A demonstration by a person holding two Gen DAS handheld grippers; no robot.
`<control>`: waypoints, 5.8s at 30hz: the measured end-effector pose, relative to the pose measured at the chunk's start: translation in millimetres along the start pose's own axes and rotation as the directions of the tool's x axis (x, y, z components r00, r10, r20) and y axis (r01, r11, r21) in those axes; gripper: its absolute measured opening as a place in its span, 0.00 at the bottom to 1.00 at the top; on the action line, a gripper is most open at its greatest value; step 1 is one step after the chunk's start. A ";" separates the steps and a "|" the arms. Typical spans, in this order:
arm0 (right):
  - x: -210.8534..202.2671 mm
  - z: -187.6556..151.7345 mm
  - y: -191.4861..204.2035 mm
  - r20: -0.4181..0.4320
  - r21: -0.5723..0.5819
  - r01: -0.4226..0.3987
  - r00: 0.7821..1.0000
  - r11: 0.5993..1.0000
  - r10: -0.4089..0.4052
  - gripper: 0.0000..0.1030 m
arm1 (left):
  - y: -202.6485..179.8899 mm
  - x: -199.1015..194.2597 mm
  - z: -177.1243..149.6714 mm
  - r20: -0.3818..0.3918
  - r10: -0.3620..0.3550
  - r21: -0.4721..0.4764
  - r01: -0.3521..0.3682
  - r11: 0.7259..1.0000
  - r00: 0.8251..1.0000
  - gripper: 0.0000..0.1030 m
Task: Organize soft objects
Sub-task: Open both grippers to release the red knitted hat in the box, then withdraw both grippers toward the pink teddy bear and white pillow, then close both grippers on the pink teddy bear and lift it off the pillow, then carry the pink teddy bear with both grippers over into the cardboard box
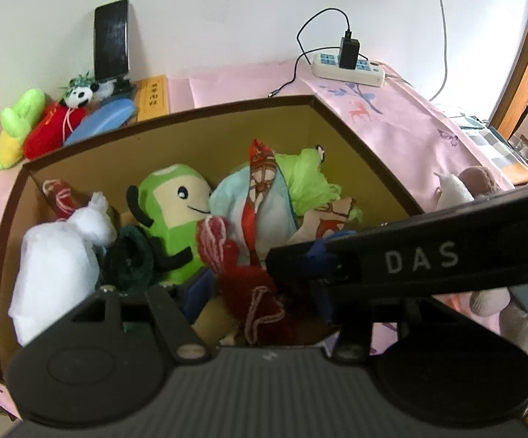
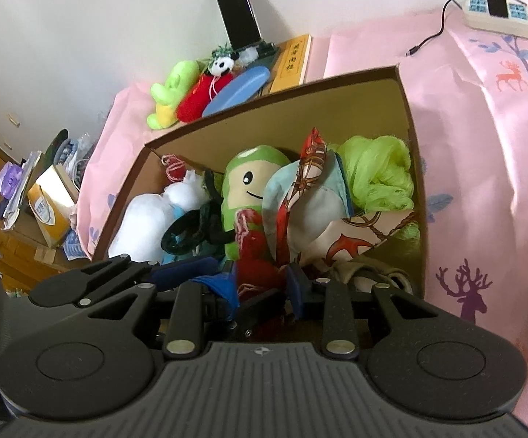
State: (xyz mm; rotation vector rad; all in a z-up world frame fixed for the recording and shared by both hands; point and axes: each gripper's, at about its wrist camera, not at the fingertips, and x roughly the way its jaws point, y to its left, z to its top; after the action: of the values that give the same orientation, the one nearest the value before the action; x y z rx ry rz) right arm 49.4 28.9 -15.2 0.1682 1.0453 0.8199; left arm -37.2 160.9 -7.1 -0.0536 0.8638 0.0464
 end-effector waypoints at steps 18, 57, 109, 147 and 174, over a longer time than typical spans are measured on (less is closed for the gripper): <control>-48.5 -27.8 0.7 0.105 0.034 0.001 0.995 0.999 -0.004 0.13 | -26.9 -45.9 -9.6 0.048 0.020 0.005 -0.021 1.000 0.999 0.51; -105.7 -103.8 -62.4 0.098 0.201 0.087 0.989 0.976 -0.108 0.13 | -109.3 -23.8 -49.4 -0.143 -0.010 0.036 0.016 0.999 0.990 0.56; -198.0 -77.6 -200.9 0.206 0.341 0.142 0.953 0.929 -0.222 0.13 | -231.9 25.6 17.3 -0.098 -0.136 0.070 0.143 0.987 0.986 0.58; -127.5 -16.9 -266.9 0.140 0.322 0.048 0.985 0.945 -0.097 0.19 | -252.1 99.0 59.2 -0.067 -0.294 0.150 0.301 0.942 0.953 0.77; -171.1 -62.0 -208.7 0.221 0.256 -0.016 0.974 0.967 -0.042 0.17 | -252.6 16.8 24.4 0.072 -0.370 0.253 0.342 0.905 0.926 0.46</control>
State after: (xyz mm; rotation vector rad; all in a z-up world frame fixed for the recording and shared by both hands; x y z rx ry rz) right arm 65.9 -247.1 -29.8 0.4639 0.9338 0.6343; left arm 8.1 -89.2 3.1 0.0149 0.7248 -0.3948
